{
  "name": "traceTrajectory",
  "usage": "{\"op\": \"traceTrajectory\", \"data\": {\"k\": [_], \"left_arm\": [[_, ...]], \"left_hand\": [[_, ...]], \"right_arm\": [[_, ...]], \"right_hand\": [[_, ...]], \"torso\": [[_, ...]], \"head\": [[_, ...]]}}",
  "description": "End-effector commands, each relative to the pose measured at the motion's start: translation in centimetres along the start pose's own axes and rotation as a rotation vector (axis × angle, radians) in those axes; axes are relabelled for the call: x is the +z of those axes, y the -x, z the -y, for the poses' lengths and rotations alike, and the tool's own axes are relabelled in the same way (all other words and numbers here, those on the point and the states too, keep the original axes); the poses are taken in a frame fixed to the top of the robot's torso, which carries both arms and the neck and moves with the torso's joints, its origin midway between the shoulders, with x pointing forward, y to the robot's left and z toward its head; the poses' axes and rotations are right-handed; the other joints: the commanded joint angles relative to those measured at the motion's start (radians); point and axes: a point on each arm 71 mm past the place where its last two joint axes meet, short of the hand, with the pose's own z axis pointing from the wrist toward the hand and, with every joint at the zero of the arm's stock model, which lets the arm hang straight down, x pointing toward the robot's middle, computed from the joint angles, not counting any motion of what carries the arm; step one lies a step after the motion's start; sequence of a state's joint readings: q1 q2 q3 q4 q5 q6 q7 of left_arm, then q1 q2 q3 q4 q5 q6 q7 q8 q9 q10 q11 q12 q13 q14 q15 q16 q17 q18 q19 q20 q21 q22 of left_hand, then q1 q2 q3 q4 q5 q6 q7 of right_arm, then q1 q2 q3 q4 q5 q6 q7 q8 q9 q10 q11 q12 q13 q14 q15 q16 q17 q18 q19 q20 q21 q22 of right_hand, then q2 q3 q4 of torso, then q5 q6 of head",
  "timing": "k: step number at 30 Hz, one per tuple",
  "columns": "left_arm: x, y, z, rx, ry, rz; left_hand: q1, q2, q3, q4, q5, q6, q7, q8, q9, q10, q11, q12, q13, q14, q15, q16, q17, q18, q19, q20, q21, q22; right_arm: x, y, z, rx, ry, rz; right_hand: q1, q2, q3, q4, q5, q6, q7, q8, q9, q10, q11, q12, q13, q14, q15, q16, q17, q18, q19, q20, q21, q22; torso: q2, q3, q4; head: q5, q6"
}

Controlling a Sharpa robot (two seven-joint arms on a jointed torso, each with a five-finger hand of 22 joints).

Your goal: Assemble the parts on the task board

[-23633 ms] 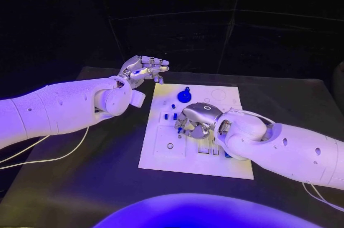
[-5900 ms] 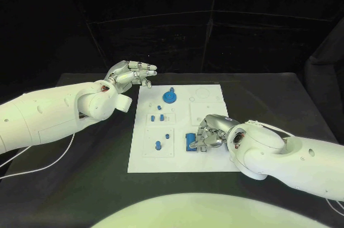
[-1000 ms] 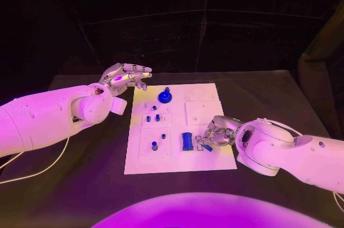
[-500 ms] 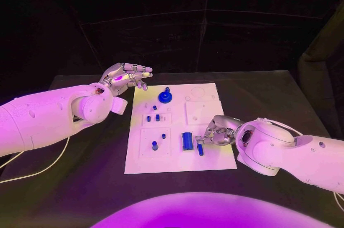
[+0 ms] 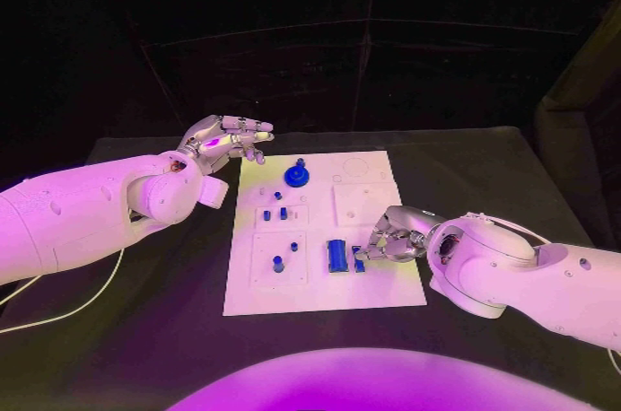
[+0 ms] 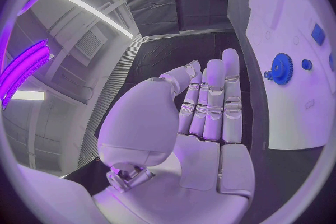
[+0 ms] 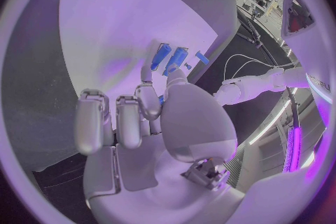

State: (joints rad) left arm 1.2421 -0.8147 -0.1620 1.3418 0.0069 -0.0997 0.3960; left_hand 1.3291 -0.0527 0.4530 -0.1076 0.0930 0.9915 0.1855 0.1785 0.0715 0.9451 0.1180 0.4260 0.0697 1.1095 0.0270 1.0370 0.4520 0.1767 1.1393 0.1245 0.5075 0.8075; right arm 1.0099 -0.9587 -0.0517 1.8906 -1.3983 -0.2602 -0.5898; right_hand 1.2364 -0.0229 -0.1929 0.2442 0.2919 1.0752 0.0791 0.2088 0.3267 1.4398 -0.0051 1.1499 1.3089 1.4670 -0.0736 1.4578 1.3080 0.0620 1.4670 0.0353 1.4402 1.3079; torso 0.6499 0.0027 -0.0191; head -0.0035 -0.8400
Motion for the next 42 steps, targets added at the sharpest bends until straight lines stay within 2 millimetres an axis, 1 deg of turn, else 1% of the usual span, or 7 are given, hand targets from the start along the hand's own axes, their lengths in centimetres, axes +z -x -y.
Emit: {"op": "traceTrajectory", "data": {"k": [1,5,8,12,35,37,42], "left_arm": [[0.0,-0.1,0.1,-0.007,-0.003,-0.012],[0.0,-0.1,0.1,-0.007,-0.002,-0.013],[0.0,-0.1,0.1,-0.008,-0.002,-0.013],[0.0,-0.1,0.1,-0.008,-0.001,-0.014],[0.0,-0.1,0.1,-0.008,0.000,-0.014],[0.1,-0.1,0.1,-0.008,0.000,-0.014],[0.1,-0.2,0.1,-0.008,0.001,-0.015]], "left_hand": [[-0.006,0.001,0.002,-0.002,0.004,-0.007,-0.002,0.004,-0.001,-0.006,0.000,0.006,-0.001,-0.007,0.003,-0.005,-0.001,0.006,-0.005,0.001,-0.005,-0.001],[-0.006,0.001,0.002,-0.002,0.004,-0.007,-0.002,0.004,-0.001,-0.006,0.000,0.006,-0.001,-0.007,0.003,-0.005,-0.001,0.006,-0.005,0.001,-0.005,-0.001],[-0.006,0.001,0.002,-0.002,0.004,-0.007,-0.002,0.004,-0.001,-0.006,0.000,0.006,-0.001,-0.007,0.003,-0.005,-0.001,0.006,-0.005,0.001,-0.005,-0.001],[-0.006,0.001,0.002,-0.002,0.004,-0.007,-0.002,0.004,-0.001,-0.006,0.000,0.006,-0.001,-0.007,0.003,-0.005,-0.001,0.006,-0.005,0.001,-0.005,-0.001],[-0.007,0.002,0.002,-0.002,0.005,-0.008,-0.001,0.004,-0.002,-0.007,0.000,0.007,-0.001,-0.008,0.004,-0.005,-0.002,0.005,-0.005,0.001,-0.006,-0.002],[-0.007,0.002,0.002,-0.002,0.005,-0.008,-0.001,0.004,-0.002,-0.007,0.000,0.007,-0.001,-0.008,0.004,-0.005,-0.002,0.005,-0.005,0.001,-0.006,-0.002],[-0.007,0.002,0.002,-0.002,0.005,-0.008,-0.001,0.004,-0.002,-0.007,0.000,0.007,-0.001,-0.008,0.004,-0.005,-0.002,0.005,-0.005,0.001,-0.006,-0.002]], "right_arm": [[-0.1,0.0,-0.3,-0.021,0.025,0.001],[-0.2,-0.1,-0.4,-0.023,0.040,-0.015],[-0.3,-0.2,-0.5,-0.033,0.051,-0.036],[-0.3,-0.4,-0.4,-0.044,0.053,-0.056],[0.9,-0.3,0.7,-0.079,-0.017,-0.060],[1.1,-0.3,0.6,-0.077,-0.015,-0.055],[1.2,-0.3,0.5,-0.074,-0.007,-0.049]], "right_hand": [[-0.020,0.002,-0.016,0.020,-0.019,-0.002,-0.001,-0.003,0.000,-0.003,0.004,-0.001,0.008,0.063,0.004,-0.003,0.049,-0.011,0.006,0.003,-0.003,0.032],[-0.016,-0.004,-0.028,0.029,-0.058,0.002,-0.003,-0.001,0.002,-0.001,0.003,0.002,0.010,0.063,0.003,-0.003,0.051,-0.012,0.007,0.002,-0.002,0.034],[0.035,-0.006,-0.025,0.003,-0.093,0.005,-0.004,0.001,0.005,0.000,0.001,0.004,0.012,0.064,0.002,-0.002,0.053,-0.012,0.008,0.001,-0.001,0.037],[0.070,-0.006,-0.024,-0.021,-0.113,0.010,-0.005,0.004,0.007,0.000,0.000,0.004,0.013,0.064,0.001,-0.002,0.054,-0.012,0.009,0.000,0.000,0.038],[0.080,0.020,-0.028,-0.030,-0.123,0.036,-0.014,0.025,0.018,0.004,-0.006,0.010,0.017,0.065,-0.004,0.000,0.058,-0.013,0.011,-0.003,0.003,0.044],[0.082,0.022,-0.028,-0.031,-0.123,0.037,-0.014,0.026,0.019,0.004,-0.007,0.011,0.017,0.065,-0.004,0.000,0.058,-0.013,0.011,-0.003,0.002,0.044],[0.083,0.024,-0.028,-0.032,-0.123,0.037,-0.015,0.027,0.020,0.004,-0.007,0.011,0.017,0.065,-0.005,0.000,0.059,-0.014,0.011,-0.003,0.003,0.044]], "torso": [[0.000,-0.0005,0.0000],[0.000,-0.0005,0.0004],[0.000,-0.0001,-0.0001],[0.000,-0.0009,0.0010],[0.002,0.0007,0.0011],[0.001,0.0002,-0.0006],[0.001,-0.0002,0.0007]], "head": [[-0.001,0.000],[-0.001,0.000],[0.000,0.001],[-0.002,0.001],[0.002,0.000],[0.003,-0.001],[0.001,-0.002]]}}
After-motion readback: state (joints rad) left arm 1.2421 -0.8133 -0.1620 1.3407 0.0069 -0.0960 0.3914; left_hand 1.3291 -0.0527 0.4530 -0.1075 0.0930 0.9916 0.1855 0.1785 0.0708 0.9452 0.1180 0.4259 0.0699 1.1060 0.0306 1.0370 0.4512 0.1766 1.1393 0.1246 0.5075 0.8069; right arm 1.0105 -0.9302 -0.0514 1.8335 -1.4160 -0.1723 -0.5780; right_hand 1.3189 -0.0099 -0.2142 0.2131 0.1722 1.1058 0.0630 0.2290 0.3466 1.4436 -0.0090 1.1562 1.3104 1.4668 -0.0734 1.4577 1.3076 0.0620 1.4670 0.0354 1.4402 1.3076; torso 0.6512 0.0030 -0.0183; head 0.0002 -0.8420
